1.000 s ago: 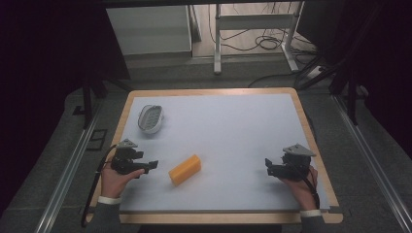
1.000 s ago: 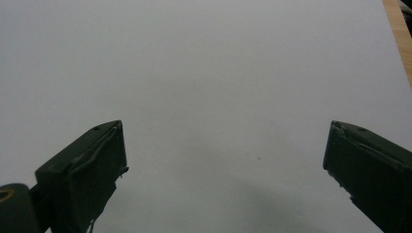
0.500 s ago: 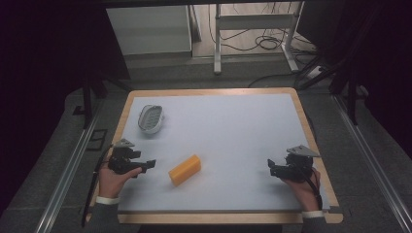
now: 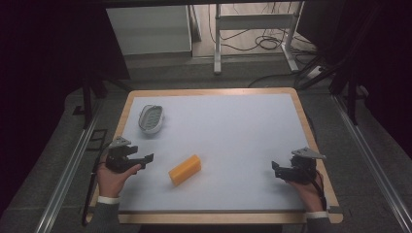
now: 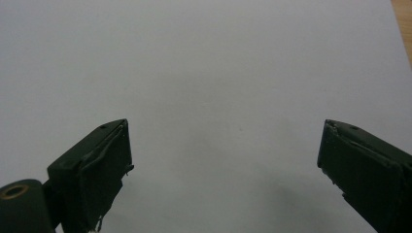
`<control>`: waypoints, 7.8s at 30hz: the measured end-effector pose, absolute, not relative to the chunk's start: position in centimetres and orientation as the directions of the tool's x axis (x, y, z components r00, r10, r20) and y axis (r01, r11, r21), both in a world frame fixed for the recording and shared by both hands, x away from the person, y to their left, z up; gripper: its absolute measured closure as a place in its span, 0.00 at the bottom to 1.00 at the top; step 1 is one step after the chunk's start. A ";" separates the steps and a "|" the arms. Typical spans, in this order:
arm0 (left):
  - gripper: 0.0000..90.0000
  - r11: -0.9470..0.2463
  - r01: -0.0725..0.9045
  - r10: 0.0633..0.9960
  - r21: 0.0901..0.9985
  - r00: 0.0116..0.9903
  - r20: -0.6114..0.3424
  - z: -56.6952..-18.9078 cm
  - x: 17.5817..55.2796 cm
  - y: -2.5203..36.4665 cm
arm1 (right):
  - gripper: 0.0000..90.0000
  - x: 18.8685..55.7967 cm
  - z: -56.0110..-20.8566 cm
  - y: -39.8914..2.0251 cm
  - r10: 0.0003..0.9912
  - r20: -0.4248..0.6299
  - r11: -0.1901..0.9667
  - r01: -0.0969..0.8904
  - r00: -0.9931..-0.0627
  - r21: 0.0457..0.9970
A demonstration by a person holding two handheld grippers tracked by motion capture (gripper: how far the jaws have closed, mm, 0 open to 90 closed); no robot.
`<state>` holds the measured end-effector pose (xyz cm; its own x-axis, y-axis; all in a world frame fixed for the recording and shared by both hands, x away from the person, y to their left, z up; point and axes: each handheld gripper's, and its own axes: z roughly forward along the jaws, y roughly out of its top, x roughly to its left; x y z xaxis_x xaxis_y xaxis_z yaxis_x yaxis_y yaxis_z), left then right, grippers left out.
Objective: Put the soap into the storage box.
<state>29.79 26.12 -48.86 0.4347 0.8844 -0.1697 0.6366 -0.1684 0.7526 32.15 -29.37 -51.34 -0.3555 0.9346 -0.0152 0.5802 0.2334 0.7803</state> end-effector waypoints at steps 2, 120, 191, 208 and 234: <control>0.25 -0.171 0.635 0.884 0.754 0.437 -0.167 -48.6 29.7 26.0 | 0.06 32.1 -51.3 -29.5 0.935 -0.015 0.230 0.578 -0.353 0.783; 0.67 -0.619 0.648 0.686 0.444 0.721 -0.096 -49.8 32.4 11.7 | 0.06 31.4 -51.9 -29.4 0.941 -0.057 0.255 0.589 -0.334 0.767; 0.67 -0.517 0.669 0.736 0.535 0.666 -0.120 -44.3 36.4 16.8 | 0.06 31.4 -51.6 -29.9 0.947 -0.054 0.239 0.585 -0.315 0.775; 0.67 -0.501 0.669 0.749 0.549 0.653 -0.113 -43.3 37.6 17.3 | 0.06 31.4 -51.6 -29.9 0.948 -0.055 0.239 0.585 -0.314 0.775; 0.67 -0.473 0.690 0.781 0.548 0.616 -0.102 -42.3 40.0 18.5 | 0.06 31.4 -51.6 -29.9 0.950 -0.054 0.235 0.587 -0.309 0.775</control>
